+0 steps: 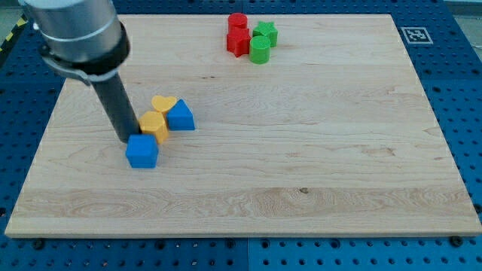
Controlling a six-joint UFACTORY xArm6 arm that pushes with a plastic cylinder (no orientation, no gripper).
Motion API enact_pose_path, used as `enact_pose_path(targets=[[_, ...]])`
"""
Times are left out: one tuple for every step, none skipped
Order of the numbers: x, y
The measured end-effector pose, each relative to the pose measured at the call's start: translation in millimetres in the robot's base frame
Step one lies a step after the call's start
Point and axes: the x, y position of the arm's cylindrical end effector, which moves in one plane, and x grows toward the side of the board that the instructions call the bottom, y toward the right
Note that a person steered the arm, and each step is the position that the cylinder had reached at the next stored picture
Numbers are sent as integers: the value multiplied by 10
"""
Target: Push the blue cube to the group of blocks
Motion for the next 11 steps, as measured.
enact_pose_path(targets=[[243, 46], [455, 32], [743, 23], [963, 23], [1091, 192], [1092, 543], [1092, 542], [1089, 406], [991, 308], [867, 477], [674, 588]])
